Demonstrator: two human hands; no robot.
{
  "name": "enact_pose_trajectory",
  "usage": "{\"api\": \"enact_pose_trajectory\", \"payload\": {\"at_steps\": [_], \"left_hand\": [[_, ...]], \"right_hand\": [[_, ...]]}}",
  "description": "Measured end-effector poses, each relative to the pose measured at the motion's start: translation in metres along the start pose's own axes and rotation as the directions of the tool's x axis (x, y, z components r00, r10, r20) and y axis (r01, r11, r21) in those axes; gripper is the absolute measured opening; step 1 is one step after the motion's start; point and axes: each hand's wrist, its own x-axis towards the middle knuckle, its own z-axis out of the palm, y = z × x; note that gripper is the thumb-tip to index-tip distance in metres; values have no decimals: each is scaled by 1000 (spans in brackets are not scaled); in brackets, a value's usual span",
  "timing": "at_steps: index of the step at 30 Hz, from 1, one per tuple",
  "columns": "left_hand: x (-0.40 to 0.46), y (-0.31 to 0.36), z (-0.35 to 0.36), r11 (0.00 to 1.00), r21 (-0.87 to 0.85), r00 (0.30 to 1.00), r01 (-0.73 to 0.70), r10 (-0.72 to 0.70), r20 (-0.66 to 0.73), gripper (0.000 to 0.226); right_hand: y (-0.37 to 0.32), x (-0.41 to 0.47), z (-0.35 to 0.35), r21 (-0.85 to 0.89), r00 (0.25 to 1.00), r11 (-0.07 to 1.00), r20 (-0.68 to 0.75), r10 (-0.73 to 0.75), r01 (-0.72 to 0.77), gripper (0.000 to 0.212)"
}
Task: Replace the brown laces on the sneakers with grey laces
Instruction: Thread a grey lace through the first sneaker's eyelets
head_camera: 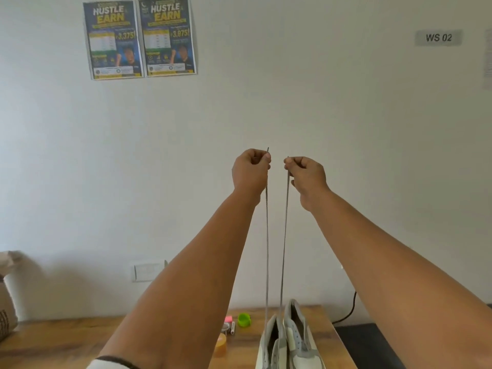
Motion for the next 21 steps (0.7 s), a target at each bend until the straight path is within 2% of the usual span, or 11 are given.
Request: {"api": "enact_pose_trajectory", "payload": {"at_steps": [3, 9, 12, 15, 17, 19, 21], "left_hand": [[-8, -8, -3, 998, 67, 1000, 4, -6, 28, 9], [-49, -60, -16, 986, 51, 987, 161, -160, -19, 9], [-89, -124, -21, 962, 123, 968, 245, -250, 23, 10], [-135, -203, -23, 890, 241, 901, 388, -421, 106, 15], [-165, -247, -26, 821, 307, 837, 481, -534, 117, 15], [-193, -278, -29, 758, 317, 775, 570, -624, 99, 10], [-223, -310, -30, 662, 277, 682, 697, -731, 32, 11]], "right_hand": [[9, -5, -5, -31, 1000, 999, 5, 23, -23, 11], [72, -38, -25, 84, 959, 959, -54, 277, -272, 20], [127, -61, -34, -28, 930, 930, -45, 365, -366, 21], [193, -91, -43, -191, 875, 858, -14, 484, -477, 19], [241, -119, -50, -379, 838, 772, -13, 546, -509, 26], [287, -151, -58, -539, 794, 660, -27, 607, -523, 32], [328, -184, -65, -636, 742, 557, -37, 669, -534, 34]]}}
